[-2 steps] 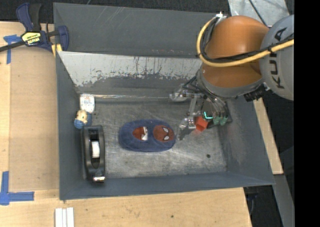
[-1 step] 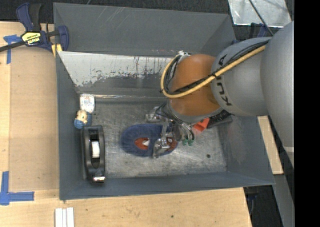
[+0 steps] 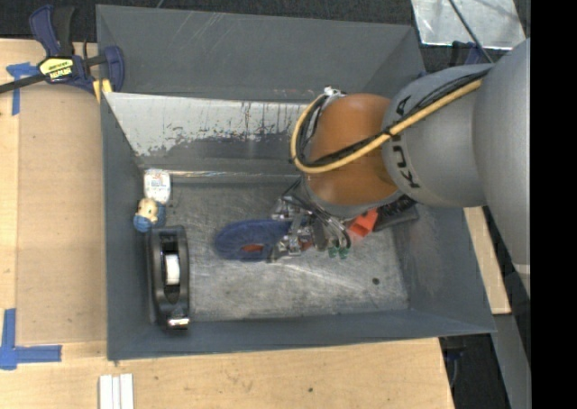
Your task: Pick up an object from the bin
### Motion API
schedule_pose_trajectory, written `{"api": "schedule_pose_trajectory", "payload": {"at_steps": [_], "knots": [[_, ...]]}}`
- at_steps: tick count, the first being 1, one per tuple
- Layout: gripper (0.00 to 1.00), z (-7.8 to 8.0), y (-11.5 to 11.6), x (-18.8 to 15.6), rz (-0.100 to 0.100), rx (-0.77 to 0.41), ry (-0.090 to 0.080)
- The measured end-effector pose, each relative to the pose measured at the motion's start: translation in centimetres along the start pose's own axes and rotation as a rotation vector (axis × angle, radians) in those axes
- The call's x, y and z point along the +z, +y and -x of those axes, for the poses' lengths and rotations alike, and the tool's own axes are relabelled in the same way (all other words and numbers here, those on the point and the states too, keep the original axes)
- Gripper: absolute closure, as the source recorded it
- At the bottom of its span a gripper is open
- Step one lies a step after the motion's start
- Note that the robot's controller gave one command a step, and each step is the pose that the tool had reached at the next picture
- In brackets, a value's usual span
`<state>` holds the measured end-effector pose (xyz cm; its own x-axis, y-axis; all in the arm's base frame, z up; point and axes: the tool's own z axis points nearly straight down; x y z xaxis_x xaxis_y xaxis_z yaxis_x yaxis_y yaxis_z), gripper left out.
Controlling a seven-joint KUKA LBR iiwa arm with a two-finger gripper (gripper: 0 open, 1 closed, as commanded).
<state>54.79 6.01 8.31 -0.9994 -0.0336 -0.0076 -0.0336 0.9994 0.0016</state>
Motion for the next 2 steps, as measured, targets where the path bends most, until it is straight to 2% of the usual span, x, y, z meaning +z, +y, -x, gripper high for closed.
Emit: {"api": "schedule_pose_trajectory", "payload": {"at_steps": [1,2], "knots": [[1.0,0.1,2.2,-9.3,0.0,-0.035,-0.003],[1.0,1.2,1.7,-19.2,-0.001,-0.036,-0.005]]}}
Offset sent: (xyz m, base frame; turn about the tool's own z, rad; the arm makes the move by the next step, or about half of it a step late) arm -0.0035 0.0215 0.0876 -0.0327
